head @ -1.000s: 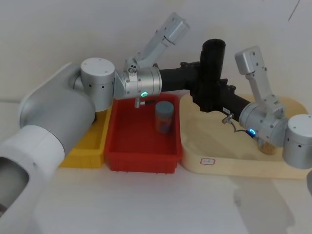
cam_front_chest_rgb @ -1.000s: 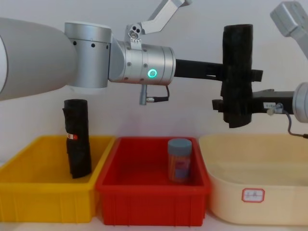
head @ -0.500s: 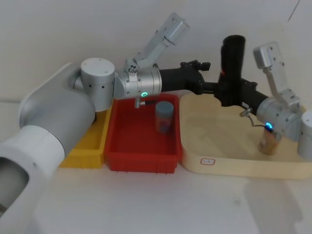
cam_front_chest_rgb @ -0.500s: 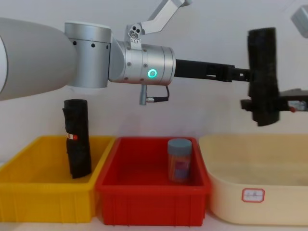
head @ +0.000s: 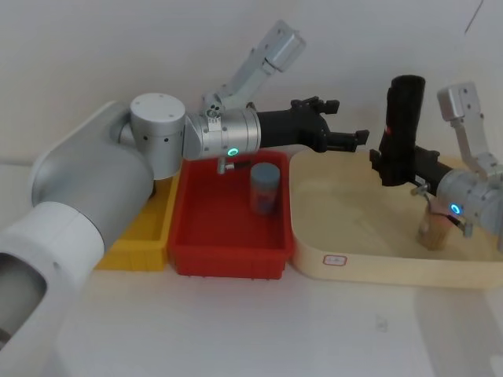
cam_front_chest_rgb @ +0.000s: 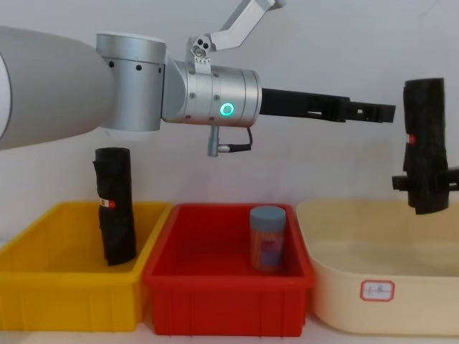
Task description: Pick up the garbage bag with the one hand and transfer it to the other hand.
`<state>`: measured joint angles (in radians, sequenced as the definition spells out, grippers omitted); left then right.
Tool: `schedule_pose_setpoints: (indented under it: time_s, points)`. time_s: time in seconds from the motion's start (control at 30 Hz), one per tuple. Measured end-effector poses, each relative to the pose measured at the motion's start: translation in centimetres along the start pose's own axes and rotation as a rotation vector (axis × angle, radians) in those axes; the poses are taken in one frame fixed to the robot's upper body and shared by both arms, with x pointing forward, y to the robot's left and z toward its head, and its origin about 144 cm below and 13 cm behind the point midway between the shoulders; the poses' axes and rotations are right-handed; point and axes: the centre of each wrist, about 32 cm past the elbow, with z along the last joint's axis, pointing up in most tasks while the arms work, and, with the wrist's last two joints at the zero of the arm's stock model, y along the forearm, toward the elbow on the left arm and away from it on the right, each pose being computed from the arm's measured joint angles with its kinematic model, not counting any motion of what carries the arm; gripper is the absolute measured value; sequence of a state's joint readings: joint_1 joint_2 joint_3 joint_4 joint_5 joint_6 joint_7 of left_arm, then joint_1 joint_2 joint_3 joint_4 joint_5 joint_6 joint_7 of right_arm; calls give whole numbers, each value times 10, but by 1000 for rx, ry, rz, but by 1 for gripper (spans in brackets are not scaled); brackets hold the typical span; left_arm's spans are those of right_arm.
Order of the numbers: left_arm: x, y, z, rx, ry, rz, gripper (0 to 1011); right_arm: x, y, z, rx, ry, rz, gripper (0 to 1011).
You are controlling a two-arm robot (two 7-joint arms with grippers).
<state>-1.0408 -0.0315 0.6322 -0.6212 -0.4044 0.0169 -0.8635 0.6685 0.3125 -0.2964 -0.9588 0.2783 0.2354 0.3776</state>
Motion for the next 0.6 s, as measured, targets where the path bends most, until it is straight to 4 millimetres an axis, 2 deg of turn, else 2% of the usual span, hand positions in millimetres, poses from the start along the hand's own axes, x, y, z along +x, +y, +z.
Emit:
schedule_pose_setpoints:
  time_s: [0.4,0.57,0.6]
  points:
    - [0,0,0,0,0,1,1001,-3,-8,-9,60,6,82,565]
    - [0,0,0,0,0,1,1001,-9,-14,-9,98,-8,113,725]
    - [0,0,0,0,0,1,1001,-9,-14,-9,98,-8,113,725]
